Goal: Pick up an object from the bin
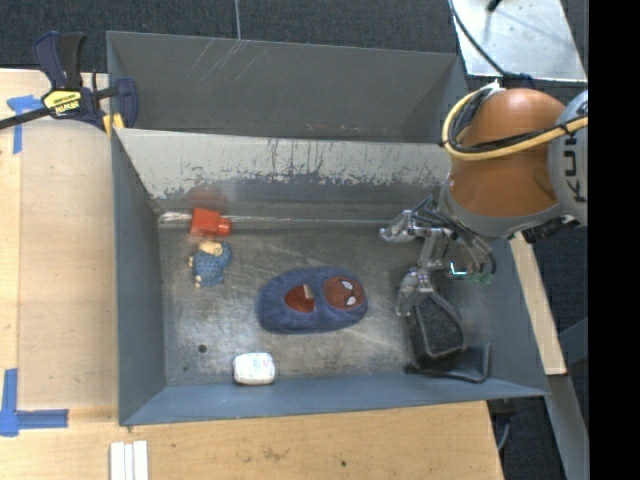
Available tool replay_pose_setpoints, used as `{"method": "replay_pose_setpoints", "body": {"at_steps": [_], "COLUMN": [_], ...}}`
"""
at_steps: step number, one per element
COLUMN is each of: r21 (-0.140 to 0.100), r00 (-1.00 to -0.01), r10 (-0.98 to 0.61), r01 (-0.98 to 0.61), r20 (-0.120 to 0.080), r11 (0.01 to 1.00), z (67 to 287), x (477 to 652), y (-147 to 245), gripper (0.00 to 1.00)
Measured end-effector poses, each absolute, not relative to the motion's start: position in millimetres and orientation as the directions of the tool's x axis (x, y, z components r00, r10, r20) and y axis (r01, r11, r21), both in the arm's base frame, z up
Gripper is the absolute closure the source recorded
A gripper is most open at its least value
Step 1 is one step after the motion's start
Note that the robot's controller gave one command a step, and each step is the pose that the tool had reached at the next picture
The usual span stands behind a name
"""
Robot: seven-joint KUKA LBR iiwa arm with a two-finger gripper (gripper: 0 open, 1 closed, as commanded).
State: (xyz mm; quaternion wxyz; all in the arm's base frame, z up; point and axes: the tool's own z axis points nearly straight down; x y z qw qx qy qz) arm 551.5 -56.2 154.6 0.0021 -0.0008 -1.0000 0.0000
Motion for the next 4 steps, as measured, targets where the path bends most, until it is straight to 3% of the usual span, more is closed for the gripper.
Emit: {"method": "replay_pose_setpoints", "body": {"at_steps": [1, 2, 3, 4], "r21": [-0.004, -0.002, -0.001, -0.002], "r00": [-0.988, -0.982, -0.982, -0.979], "r10": [-0.155, -0.189, -0.186, -0.202], "r01": [-0.155, -0.189, -0.186, -0.202], "r20": [-0.005, -0.01, -0.017, -0.012], "r11": [0.988, 0.982, 0.983, 0.979], "z": [72.5, 74.1, 75.7, 229.3], "x": [566.9, 559.2, 561.3, 560.4], "y": [-9.1, 55.5, 54.0, 59.7], "gripper": [0.0, 0.0, 1.0, 1.0]}}
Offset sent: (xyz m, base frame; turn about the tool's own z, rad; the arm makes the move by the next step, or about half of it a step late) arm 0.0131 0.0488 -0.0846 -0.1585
